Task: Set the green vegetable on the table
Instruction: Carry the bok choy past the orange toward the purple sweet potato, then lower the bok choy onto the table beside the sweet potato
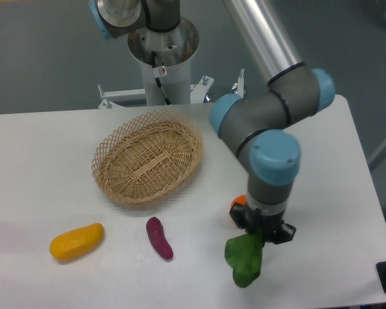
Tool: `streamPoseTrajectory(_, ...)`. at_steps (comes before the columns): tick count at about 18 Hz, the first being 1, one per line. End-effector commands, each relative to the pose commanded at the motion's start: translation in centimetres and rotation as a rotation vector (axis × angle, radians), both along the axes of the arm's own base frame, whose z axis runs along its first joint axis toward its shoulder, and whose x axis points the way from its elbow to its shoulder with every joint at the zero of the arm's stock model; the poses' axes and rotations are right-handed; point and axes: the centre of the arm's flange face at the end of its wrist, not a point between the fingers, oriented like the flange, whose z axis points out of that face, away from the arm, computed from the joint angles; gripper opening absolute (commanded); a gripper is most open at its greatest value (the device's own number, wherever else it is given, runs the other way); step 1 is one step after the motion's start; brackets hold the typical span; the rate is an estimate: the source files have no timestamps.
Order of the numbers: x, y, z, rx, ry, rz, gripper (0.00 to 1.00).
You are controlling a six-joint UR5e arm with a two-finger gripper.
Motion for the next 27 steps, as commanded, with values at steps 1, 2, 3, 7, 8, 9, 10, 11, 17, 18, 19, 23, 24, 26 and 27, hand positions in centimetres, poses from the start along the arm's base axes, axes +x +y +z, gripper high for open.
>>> streamPoseTrajectory(1, 0.4, 0.2, -0.1, -0.007, 0.004, 0.000, 0.23)
streamPoseTrajectory(2, 0.9, 0.5, -0.3, -0.009, 0.002, 0.007, 0.23)
streamPoseTrajectory(3, 1.4, 0.9, -0.6, -0.008, -0.004, 0.021, 0.23)
streamPoseTrajectory(7, 3.6, 2.0, -2.0, -0.012, -0.034, 0.086, 0.23)
streamPoseTrajectory(8, 3.8, 1.9, -2.3, -0.016, -0.037, 0.098, 0.23)
streamPoseTrajectory(9, 4.0, 1.8, -2.8, -0.027, -0.038, 0.103, 0.23)
streamPoseTrajectory(10, 4.6, 1.6, -3.5, -0.042, -0.041, 0.101, 0.23)
streamPoseTrajectory(11, 5.2, 1.7, -3.9, -0.048, -0.044, 0.094, 0.23)
streamPoseTrajectory(17, 6.6, 2.5, -5.7, -0.060, -0.070, 0.083, 0.24)
streamPoseTrajectory(18, 6.7, 2.4, -5.8, -0.061, -0.073, 0.082, 0.24)
streamPoseTrajectory(19, 6.7, 2.5, -5.8, -0.059, -0.076, 0.077, 0.28)
streamPoseTrajectory(23, 6.7, 2.6, -5.6, -0.047, -0.078, 0.059, 0.91)
streamPoseTrajectory(24, 6.7, 2.6, -5.7, -0.051, -0.076, 0.059, 1.00)
streamPoseTrajectory(26, 6.6, 2.6, -5.5, -0.054, -0.065, 0.062, 1.00)
streamPoseTrajectory(27, 6.6, 2.5, -5.4, -0.055, -0.062, 0.064, 1.00)
